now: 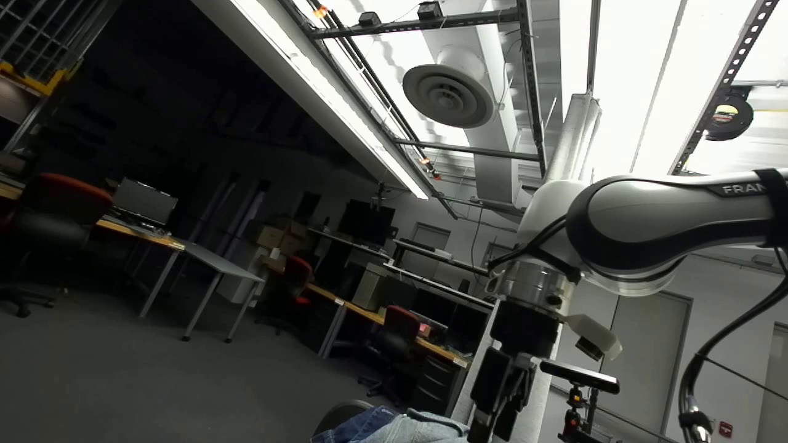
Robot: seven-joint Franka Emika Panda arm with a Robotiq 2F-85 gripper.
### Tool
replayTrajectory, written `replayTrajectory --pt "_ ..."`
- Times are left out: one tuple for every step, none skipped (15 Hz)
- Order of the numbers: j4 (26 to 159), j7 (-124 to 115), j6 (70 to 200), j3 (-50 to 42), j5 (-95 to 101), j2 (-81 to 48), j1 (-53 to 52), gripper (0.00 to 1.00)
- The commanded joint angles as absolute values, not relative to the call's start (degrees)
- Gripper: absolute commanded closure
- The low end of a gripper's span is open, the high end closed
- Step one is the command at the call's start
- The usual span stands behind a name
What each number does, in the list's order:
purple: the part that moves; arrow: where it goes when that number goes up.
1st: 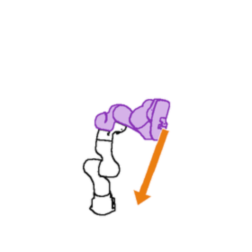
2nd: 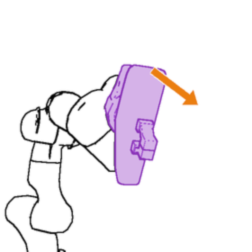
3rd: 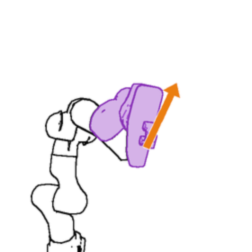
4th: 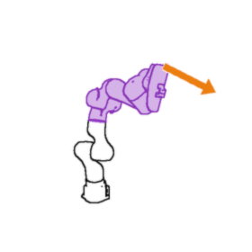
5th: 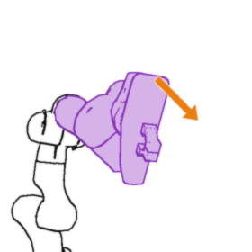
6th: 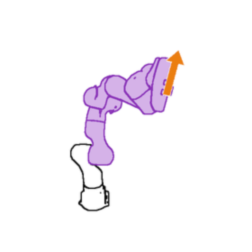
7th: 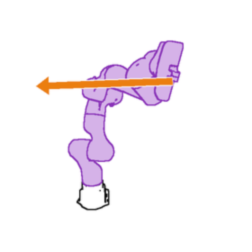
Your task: Remove the hoodie from the backrest of the black chair
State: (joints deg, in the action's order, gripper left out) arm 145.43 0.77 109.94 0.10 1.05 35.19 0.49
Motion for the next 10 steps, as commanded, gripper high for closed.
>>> replayTrajectory --pt "145.3 0.7 109.8 0.0 1.1 35.2 0.3 0.0" --pt "145.3 0.7 109.8 0.0 1.1 35.2 0.3 0.0" --pt "145.3 0.7 109.8 0.0 1.1 35.2 0.3 0.0" --pt "145.3 0.7 109.8 0.0 1.1 35.2 0.3 0.0" --pt "145.3 0.7 109.8 0.0 1.1 35.2 0.3 0.0" --pt "144.4 -1.0 110.9 1.1 0.3 33.5 -0.2 0.0" --pt "143.7 -1.4 111.6 1.0 0.4 32.5 0.2 0.0" --pt "143.1 -1.9 112.1 0.9 0.5 31.7 0.5 0.0" --pt "142.3 -2.7 113.0 0.8 0.7 30.5 1.0 0.0" --pt "141.6 -3.5 113.8 0.4 0.7 29.3 1.5 0.0"
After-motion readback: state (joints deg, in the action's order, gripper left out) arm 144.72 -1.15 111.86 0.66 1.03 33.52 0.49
